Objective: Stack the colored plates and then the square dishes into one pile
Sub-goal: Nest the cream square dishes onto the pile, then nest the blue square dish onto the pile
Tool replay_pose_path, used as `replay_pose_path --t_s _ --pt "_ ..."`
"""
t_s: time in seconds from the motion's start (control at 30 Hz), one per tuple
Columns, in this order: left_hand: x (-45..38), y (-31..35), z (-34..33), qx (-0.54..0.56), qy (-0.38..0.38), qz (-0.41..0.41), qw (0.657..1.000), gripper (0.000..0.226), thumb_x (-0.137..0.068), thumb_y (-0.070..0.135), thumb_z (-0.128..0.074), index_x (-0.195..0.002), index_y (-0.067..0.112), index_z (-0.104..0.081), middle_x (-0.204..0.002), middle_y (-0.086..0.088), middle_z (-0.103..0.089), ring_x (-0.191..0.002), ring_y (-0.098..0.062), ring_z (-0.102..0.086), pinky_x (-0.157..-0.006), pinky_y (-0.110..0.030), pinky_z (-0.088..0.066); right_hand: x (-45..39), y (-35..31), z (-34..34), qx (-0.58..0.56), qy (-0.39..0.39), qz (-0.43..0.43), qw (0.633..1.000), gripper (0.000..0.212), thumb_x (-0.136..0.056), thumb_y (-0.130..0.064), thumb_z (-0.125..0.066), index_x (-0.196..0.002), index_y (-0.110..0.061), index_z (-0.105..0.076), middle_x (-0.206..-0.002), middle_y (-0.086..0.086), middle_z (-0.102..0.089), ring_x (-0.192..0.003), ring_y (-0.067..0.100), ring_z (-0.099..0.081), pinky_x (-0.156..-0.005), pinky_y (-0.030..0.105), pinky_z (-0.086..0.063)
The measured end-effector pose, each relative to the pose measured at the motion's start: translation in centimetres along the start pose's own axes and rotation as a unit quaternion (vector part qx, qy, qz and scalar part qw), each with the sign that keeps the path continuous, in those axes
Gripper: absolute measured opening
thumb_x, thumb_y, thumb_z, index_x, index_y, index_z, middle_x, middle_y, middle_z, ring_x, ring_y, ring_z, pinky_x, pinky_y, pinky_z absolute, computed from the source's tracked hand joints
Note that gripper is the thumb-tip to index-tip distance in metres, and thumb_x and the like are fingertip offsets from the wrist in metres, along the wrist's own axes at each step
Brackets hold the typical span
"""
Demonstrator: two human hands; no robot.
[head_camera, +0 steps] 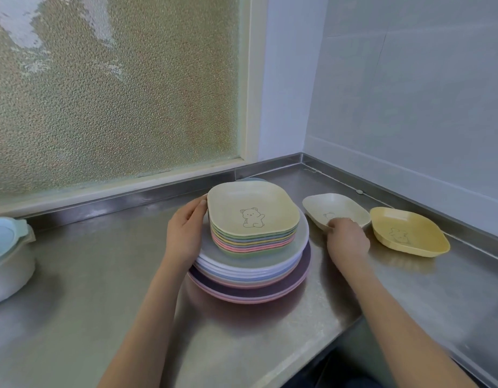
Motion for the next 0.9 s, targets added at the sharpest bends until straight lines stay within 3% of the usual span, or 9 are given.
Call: replay_pose_path --t_s 0.13,0.27,0.4,0.53,0.7,0.9 --pt "-0.1 -0.3 0.1 0.015 0.007 0.007 1.000 0.031 -0.097 0.016 -0.045 -0.114 0.021 -0.071 -0.114 0.010 -0.070 -0.114 -0.005 -0.059 -0.101 -0.026 -0.043 0.2 -1.2 2.1 -0.103 0.099 0.061 0.988 0.019 -0.085 0.005 -0.044 -0.087 -0.004 -0.061 -0.086 0.016 -0.056 -0.083 0.038 -0.058 -0.060 0.032 -0.034" --pt "0.1 0.0 0.0 0.013 0.008 0.000 1.000 0.031 -0.096 0.012 -0.046 -0.109 0.021 -0.072 -0.111 0.010 -0.071 -0.112 -0.006 -0.060 -0.100 -0.028 -0.043 1.8 -4.8 5.9 -0.258 0.147 0.211 0.931 0.006 -0.086 0.004 -0.052 -0.082 0.002 -0.055 -0.080 0.014 -0.054 -0.079 0.032 -0.050 -0.058 0.026 -0.023" --pt "0.1 0.0 0.1 0.019 0.008 -0.001 1.000 0.031 -0.095 0.011 -0.046 -0.107 0.023 -0.073 -0.108 0.010 -0.071 -0.111 -0.007 -0.061 -0.101 -0.030 -0.044 5.0 -8.6 8.7 -0.326 0.101 0.357 0.870 0.018 -0.086 -0.003 -0.049 -0.101 0.000 -0.060 -0.101 0.003 -0.058 -0.088 0.010 -0.051 -0.076 0.011 -0.038" --pt "0.1 -0.1 0.2 0.015 0.012 0.003 1.000 0.031 -0.095 0.009 -0.046 -0.108 0.019 -0.072 -0.110 0.007 -0.071 -0.112 -0.010 -0.061 -0.100 -0.030 -0.043 7.2 -9.9 9.0 -0.294 0.030 0.428 0.854 0.020 -0.090 -0.006 -0.044 -0.102 -0.003 -0.060 -0.120 0.001 -0.058 -0.103 0.005 -0.051 -0.087 0.002 -0.032" --pt "0.0 -0.4 0.2 0.015 0.012 0.006 1.000 0.030 -0.094 0.010 -0.047 -0.109 0.019 -0.072 -0.112 0.004 -0.071 -0.113 -0.012 -0.061 -0.103 -0.035 -0.043 8.1 -9.0 8.5 -0.285 -0.022 0.428 0.857 0.021 -0.095 -0.014 -0.037 -0.095 -0.008 -0.058 -0.130 -0.004 -0.052 -0.112 -0.019 -0.038 -0.090 -0.001 -0.025" --pt "0.1 0.0 0.1 0.011 0.013 0.000 1.000 0.032 -0.094 0.008 -0.047 -0.104 0.026 -0.071 -0.104 0.010 -0.071 -0.108 -0.008 -0.061 -0.101 -0.031 -0.043 8.9 -8.5 7.7 -0.288 -0.062 0.421 0.858 0.017 -0.092 -0.013 -0.039 -0.090 -0.011 -0.056 -0.134 0.000 -0.052 -0.123 -0.017 -0.032 -0.094 0.002 -0.024"
Point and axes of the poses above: each hand's wrist, its own x-axis away from the middle knuckle, its own z-axis out of the back of the hand, y = z × x, the point moved 7 cm from there along -x, towards the middle knuckle
